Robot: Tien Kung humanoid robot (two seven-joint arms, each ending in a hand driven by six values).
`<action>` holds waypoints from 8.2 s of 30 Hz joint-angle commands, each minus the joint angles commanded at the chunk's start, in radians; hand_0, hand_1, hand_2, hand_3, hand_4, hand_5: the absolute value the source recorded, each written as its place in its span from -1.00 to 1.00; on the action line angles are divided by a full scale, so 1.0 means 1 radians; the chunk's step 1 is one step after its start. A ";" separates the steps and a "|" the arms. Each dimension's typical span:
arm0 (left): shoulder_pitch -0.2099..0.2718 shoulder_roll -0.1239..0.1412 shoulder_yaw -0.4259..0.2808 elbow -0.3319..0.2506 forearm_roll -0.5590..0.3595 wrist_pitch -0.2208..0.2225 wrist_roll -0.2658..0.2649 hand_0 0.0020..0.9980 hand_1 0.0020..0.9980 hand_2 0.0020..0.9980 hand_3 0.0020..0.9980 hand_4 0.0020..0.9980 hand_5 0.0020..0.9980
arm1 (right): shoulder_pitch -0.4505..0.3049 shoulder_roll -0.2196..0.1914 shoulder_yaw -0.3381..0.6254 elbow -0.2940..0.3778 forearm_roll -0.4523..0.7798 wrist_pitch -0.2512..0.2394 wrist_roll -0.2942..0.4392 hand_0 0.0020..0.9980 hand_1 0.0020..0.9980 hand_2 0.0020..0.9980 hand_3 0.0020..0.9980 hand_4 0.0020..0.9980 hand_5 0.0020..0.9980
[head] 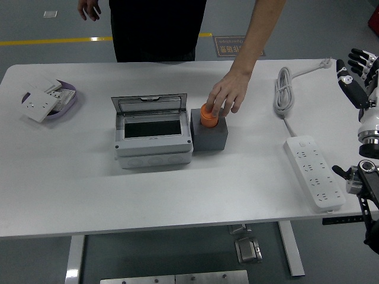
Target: Pick up the cylinder from the cube,place it in the box,flap close box
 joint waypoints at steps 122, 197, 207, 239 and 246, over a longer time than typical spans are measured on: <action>-0.036 -0.001 0.015 0.000 0.031 -0.020 -0.011 0.15 0.19 0.10 0.16 0.19 -0.54 | 0.293 0.231 -0.736 -0.422 0.175 0.038 0.099 0.33 0.23 0.02 0.17 -0.07 -0.87; -0.043 0.036 -0.039 0.000 0.078 -0.022 0.004 0.15 0.20 0.11 0.16 0.25 -0.36 | 0.762 0.231 -1.205 -0.402 -0.317 0.227 -0.489 -0.22 -0.12 -0.17 -0.19 -0.88 -1.00; -0.048 0.041 -0.047 0.000 0.088 -0.024 0.008 0.15 0.20 0.11 0.16 0.25 -0.36 | 0.782 0.231 -1.236 -0.411 -0.281 0.207 -0.478 0.50 0.32 0.31 0.27 -0.72 -0.84; -0.081 0.042 -0.065 0.000 0.128 -0.031 0.017 0.15 0.20 0.10 0.15 0.22 -0.35 | 0.799 0.231 -1.243 -0.409 -0.210 0.175 -0.431 0.74 0.55 0.60 0.70 0.15 -0.63; -0.085 0.043 -0.068 0.000 0.136 -0.032 0.018 0.15 0.20 0.10 0.15 0.21 -0.35 | 0.797 0.231 -1.240 -0.413 -0.223 0.187 -0.435 0.77 0.57 0.62 0.75 0.74 -0.31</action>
